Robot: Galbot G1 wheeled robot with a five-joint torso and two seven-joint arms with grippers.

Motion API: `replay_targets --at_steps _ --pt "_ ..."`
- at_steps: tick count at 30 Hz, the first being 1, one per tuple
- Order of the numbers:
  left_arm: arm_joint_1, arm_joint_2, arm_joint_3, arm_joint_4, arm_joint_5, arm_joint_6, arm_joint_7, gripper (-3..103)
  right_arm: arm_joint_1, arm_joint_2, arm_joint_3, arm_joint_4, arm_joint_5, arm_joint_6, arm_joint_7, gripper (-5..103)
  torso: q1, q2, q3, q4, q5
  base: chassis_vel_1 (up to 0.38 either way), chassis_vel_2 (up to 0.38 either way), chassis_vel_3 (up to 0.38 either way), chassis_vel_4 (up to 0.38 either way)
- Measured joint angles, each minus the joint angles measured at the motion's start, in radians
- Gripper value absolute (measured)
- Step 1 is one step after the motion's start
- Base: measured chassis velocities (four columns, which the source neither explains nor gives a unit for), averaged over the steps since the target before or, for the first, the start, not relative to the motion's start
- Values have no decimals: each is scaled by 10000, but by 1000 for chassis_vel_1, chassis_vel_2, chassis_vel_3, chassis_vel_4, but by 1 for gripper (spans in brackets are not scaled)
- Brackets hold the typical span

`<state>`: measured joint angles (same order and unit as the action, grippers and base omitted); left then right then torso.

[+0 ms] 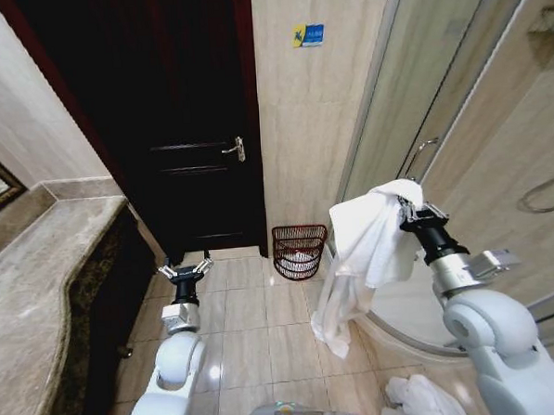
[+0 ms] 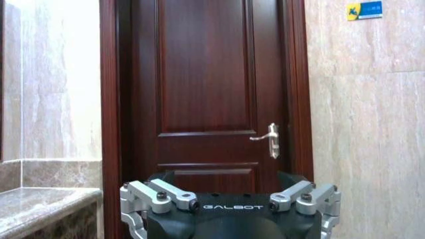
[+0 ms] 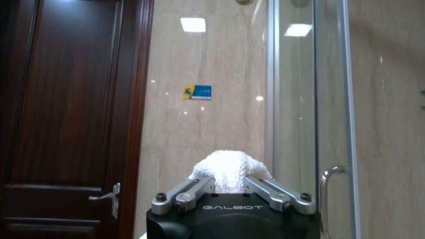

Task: Discard the used towel into the hamper.

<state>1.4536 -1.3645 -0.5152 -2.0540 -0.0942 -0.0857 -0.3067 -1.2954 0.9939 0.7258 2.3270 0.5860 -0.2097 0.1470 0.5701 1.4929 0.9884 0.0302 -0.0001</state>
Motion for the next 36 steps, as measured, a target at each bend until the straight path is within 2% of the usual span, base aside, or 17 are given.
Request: replay_targets --at_steps 10,19,36 --pt "238 -51 34 9 150 -14 -23 100 443 -307 -81 -366 275 -70 -161 6 0 0 0 2 0 0 0 0 0" --pt "155 -49 19 76 137 123 -53 100 430 -272 -36 -711 271 -58 -363 6 0 0 0 0 1 0 0 0 0" --pt "137 -54 13 129 145 -42 -36 100 435 -229 -108 -917 87 -60 -467 6 0 0 0 0 0 0 0 0 0"
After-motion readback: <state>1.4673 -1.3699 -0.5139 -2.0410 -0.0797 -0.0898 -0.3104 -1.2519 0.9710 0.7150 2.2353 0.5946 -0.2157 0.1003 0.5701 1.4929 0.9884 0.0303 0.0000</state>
